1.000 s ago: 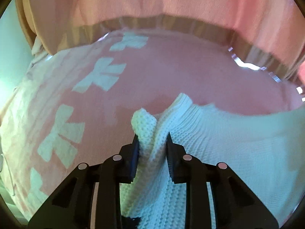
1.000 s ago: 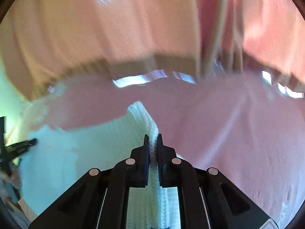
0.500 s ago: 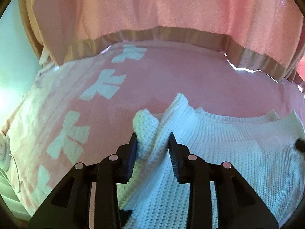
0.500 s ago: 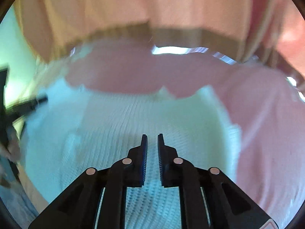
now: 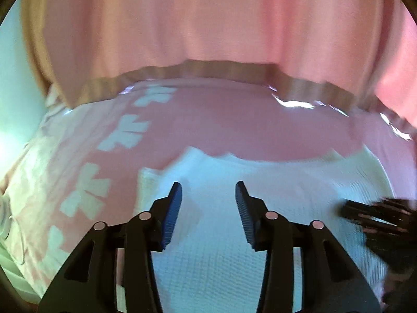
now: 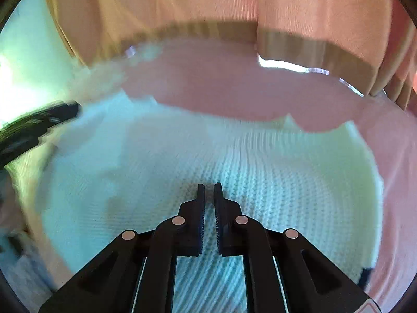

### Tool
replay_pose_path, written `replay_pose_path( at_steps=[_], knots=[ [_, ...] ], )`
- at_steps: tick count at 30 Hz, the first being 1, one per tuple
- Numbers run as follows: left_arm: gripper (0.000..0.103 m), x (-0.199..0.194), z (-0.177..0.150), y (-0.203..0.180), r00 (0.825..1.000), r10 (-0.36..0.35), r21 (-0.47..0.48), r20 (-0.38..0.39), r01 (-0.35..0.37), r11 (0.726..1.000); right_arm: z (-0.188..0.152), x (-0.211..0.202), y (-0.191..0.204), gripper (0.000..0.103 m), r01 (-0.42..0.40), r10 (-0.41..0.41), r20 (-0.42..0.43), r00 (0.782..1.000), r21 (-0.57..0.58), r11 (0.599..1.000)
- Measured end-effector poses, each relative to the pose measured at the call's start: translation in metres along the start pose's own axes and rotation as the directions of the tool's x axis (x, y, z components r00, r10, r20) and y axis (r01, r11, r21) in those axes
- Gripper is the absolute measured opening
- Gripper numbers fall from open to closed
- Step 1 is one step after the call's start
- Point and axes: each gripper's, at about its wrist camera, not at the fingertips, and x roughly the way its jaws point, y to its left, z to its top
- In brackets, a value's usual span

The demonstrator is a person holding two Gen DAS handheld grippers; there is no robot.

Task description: Fold small clothes

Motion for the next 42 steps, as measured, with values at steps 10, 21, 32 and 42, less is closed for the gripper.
replay_pose_path(
  at_steps=[10,21,32,42],
  knots=[
    [0.046,0.052,-0.022,-0.006,0.99,0.105,-0.004,-0.094,-0.106,0.994,-0.013,-0.006,0.029,0.0,-0.043,0.045,0.033,0.998,-0.051,0.998],
    [0.048,0.033,-0.024,0.021,0.99,0.107,-0.056,-0.087,-0.112,0.992,-0.035,-0.072,-0.108,0.002,0.143,-0.189,0.094,0.977,0.364,0.92],
    [0.053,0.025,-0.035,0.068,0.983,0.154,-0.117,-0.102,-0.165,0.979,-0.061,-0.077,-0.081,0.003,0.216,-0.242,0.04,0.969,0.333,0.918],
    [0.056,-0.027,-0.092,0.064,0.985,0.146,-0.111,-0.092,-0.155,0.982,-0.14,-0.127,-0.063,0.018,0.258,-0.295,0.072,0.953,0.318,0.912]
  ],
)
